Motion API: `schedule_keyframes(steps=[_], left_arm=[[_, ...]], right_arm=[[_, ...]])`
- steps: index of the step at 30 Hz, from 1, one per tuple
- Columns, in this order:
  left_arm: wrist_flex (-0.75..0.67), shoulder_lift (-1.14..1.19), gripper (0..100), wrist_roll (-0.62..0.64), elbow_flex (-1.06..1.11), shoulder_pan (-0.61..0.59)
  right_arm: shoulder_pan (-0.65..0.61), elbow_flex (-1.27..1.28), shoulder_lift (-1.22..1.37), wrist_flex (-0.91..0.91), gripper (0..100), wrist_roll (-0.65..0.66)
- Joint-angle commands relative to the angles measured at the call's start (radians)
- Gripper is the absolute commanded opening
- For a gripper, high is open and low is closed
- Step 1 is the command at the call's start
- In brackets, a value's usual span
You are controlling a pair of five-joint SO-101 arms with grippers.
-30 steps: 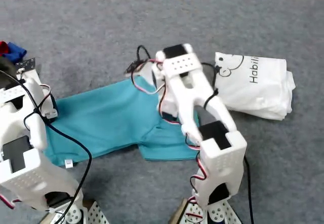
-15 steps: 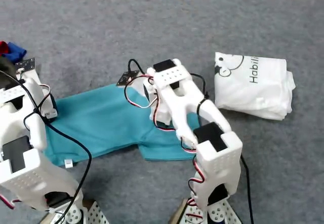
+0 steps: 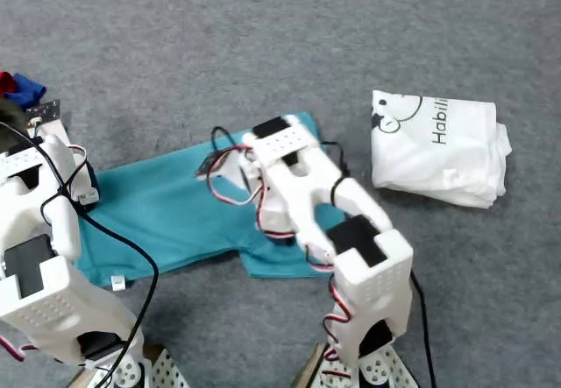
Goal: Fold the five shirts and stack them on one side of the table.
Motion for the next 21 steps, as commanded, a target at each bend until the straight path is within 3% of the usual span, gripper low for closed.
schedule_keyframes(steps=[1,14,21], left_arm=[[-0.037,0.002,2,0.005,-0.044,-0.031],[-0.037,0.002,2,0.005,-0.044,-0.028],[-0.037,0.002,2,0.005,-0.044,-0.028]], right_arm=[[-0.065,0.016,-0.105,0.012,0.5,-0.011],[-0.11,0.231,-0.236,0.008,0.5,-0.011],[-0.104,0.22,-0.259,0.018,0.5,-0.012]])
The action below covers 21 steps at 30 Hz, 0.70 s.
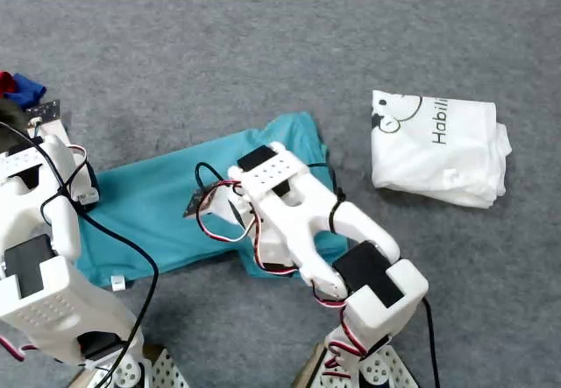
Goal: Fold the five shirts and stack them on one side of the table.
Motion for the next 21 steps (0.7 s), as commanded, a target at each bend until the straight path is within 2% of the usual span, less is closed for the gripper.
schedule_keyframes(steps=[1,8,12,18,21], left_arm=[[-0.037,0.002,2,0.005,-0.044,-0.028],[-0.037,0.002,2,0.005,-0.044,-0.028],[-0.037,0.002,2,0.005,-0.044,-0.028],[-0.037,0.002,2,0.005,-0.044,-0.028],[-0.037,0.002,2,0.005,-0.044,-0.028]], right_arm=[[-0.012,-0.036,-0.114,0.026,0.5,-0.02],[-0.013,-0.119,-0.417,0.025,0.5,-0.038],[0.01,-0.058,-0.407,-0.034,0.5,-0.038],[0.189,0.163,-0.317,-0.201,0.5,-0.058],[0.254,0.231,-0.317,-0.226,0.5,-0.061]])
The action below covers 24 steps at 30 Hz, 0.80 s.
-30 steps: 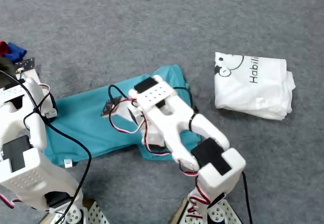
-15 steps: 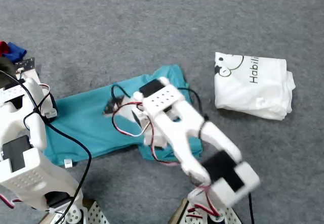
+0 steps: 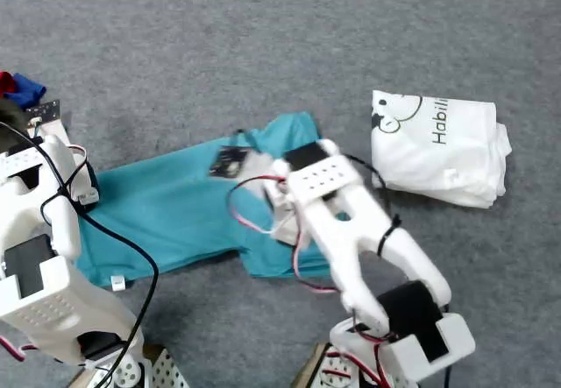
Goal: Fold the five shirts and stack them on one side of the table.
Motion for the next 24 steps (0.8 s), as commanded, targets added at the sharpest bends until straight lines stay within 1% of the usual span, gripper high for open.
schedule_keyframes(steps=[1,3,7,16,19,22,24], left_arm=[[-0.037,0.002,2,0.005,-0.044,-0.028],[-0.037,0.002,2,0.005,-0.044,-0.028],[-0.037,0.002,2,0.003,-0.044,-0.028],[-0.037,0.002,2,0.005,-0.044,-0.029],[-0.035,-0.005,2,0.006,-0.044,-0.031],[-0.02,-0.016,2,0.006,-0.06,-0.037],[0.038,-0.05,2,0.006,-0.094,-0.038]], right_arm=[[0.068,0.059,0.004,-0.035,0.5,-0.009],[0.065,0.09,0.013,-0.048,0.5,-0.009],[0.065,0.159,0.013,-0.13,0.5,-0.009],[0.067,0.213,0.004,-0.137,0.5,-0.008],[0.068,0.174,-0.015,-0.086,0.5,-0.008],[0.071,0.067,-0.071,0.017,0.5,-0.008],[0.071,-0.038,-0.119,0.071,0.5,-0.008]])
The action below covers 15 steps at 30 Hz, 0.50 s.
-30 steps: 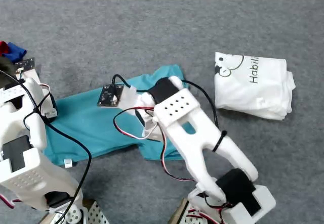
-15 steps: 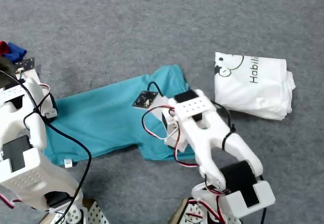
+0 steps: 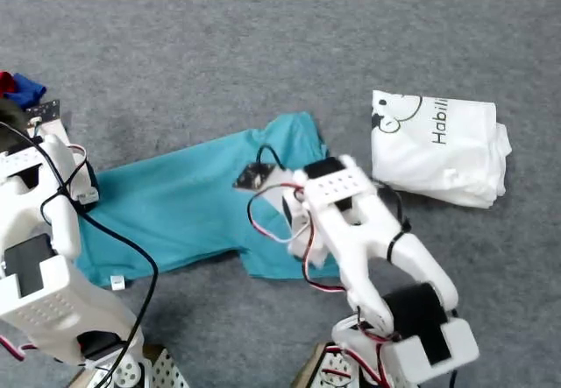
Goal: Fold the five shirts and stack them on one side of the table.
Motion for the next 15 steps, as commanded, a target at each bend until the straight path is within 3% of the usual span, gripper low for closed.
schedule_keyframes(steps=[1,8,15], left_arm=[[0.066,-0.065,2,0.006,-0.092,-0.04],[0.173,-0.206,2,0.005,-0.129,-0.04],[0.063,-0.176,2,0.005,0.005,-0.035]], right_arm=[[0.013,-0.202,-0.102,0.086,0.5,-0.005],[0.015,-0.604,0.013,0.026,0.5,-0.012],[0.041,-0.94,0.46,-0.086,0.5,-0.02]])
